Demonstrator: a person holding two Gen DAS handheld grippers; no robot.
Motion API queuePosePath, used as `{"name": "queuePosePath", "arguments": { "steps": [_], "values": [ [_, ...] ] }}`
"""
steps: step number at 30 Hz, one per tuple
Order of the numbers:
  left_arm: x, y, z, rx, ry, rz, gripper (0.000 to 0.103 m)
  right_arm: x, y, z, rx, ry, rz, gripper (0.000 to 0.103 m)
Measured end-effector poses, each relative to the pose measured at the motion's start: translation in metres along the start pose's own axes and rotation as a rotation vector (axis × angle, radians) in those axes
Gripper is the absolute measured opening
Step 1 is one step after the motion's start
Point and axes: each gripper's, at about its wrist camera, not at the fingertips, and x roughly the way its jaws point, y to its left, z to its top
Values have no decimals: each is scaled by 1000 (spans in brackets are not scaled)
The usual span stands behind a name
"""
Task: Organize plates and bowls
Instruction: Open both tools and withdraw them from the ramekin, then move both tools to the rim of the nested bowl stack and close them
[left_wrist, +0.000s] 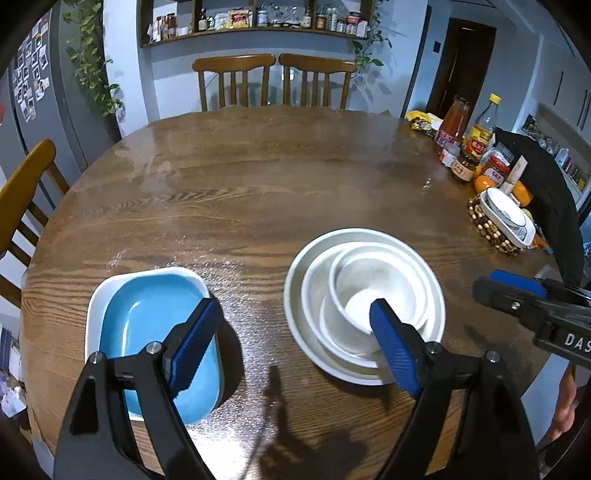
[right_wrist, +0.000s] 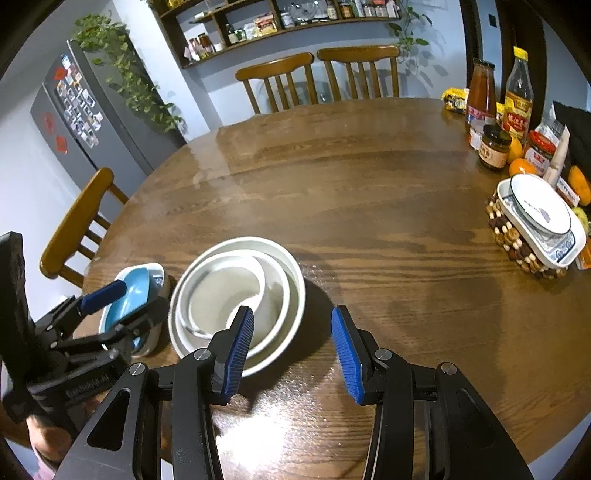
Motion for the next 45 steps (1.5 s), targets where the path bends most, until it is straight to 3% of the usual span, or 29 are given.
{"name": "queuePosePath", "arguments": {
  "steps": [2, 6, 17, 22, 26, 31, 34, 37, 39, 43, 45],
  "values": [
    [2, 1, 0, 2, 10, 9, 85, 1, -5, -1, 9, 7, 4, 45],
    [6, 3, 0, -4, 19, 21, 98, 3, -10, -3, 9, 20, 3, 45],
    [12, 27, 4, -83, 74, -7, 98, 18, -24, -1, 4, 92, 37, 45],
    [17, 37, 7, -153, 131, -133, 97, 29, -35, 1, 32, 157, 109, 45],
    [18, 40, 10, -182, 137, -137, 96, 31, -39, 3, 32, 175, 129, 45],
    [22, 40, 11, -196, 145, -137, 86, 34, -41, 5, 37, 177, 137, 45],
    [26, 38, 11, -191, 155, -125, 74, 38, -41, 7, 30, 182, 142, 45],
    [30, 40, 10, -195, 157, -114, 71, 41, -41, 9, 24, 189, 147, 45],
    [30, 42, 10, -193, 155, -110, 60, 42, -40, 10, 13, 191, 145, 41],
    [32, 41, 9, -179, 170, -101, 59, 45, -38, 12, 1, 199, 143, 38],
    [35, 39, 9, -176, 184, -111, 53, 46, -36, 13, -6, 207, 140, 32]
  ]
}}
